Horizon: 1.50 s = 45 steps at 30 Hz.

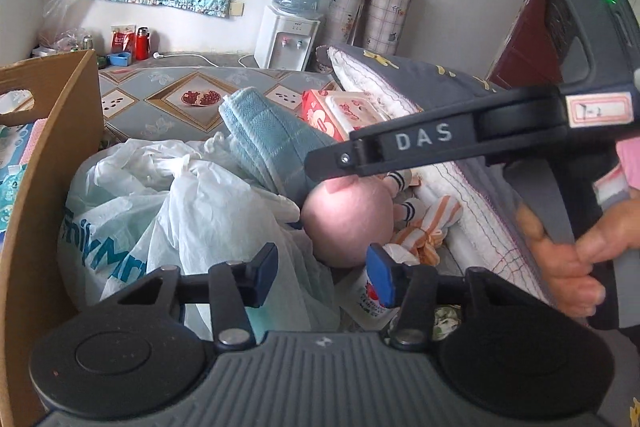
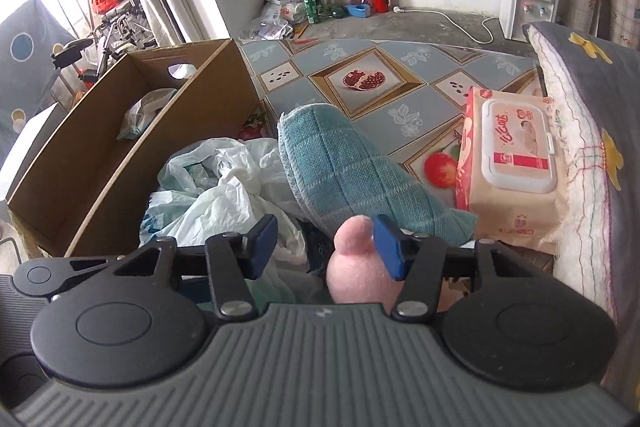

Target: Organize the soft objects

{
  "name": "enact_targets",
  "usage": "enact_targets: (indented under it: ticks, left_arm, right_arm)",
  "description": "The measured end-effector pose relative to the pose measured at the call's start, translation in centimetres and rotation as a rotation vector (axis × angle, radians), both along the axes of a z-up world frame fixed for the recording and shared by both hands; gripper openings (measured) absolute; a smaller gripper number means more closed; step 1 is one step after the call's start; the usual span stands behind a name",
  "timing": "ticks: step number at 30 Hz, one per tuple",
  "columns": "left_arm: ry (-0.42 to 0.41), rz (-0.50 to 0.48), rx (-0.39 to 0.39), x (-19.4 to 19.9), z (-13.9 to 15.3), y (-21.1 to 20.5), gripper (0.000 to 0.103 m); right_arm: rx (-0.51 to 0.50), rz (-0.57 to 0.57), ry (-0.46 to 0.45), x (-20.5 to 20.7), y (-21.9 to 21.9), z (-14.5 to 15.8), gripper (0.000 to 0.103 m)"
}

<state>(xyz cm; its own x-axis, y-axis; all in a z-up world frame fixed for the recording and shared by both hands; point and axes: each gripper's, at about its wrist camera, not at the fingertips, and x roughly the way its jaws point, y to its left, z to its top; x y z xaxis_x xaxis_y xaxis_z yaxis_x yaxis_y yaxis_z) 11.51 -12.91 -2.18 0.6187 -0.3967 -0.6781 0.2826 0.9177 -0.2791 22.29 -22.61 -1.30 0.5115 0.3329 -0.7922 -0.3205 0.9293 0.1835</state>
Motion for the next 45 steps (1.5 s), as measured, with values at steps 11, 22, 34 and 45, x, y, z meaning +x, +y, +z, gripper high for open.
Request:
enact_targets:
  ticks: [11,22,34,45]
  left_arm:
    - [0.027,-0.037,-0.042,0.6,-1.4,-1.0,0.040]
    - [0.013,-0.048,-0.045,0.8,-2.3,-2.0,0.040]
    - [0.013,-0.053,-0.048,0.9,-2.6,-2.0,0.041]
    - [0.021,-0.081,-0.053,-0.1,-2.4,-2.2,0.041]
  right_arm:
    - [-0.051,0.026,-0.027,1.7,-0.7,-1.6,0.014]
    - [-0.048,0.064,0.003,1.9,-0.5,-2.2,0.029]
    - [-0.002,0.018,-0.132,0.3,-1.9,2.6,0.010]
    - [0.050,-0.065,-0.195,-7.6,-4.9,3.1,0.010]
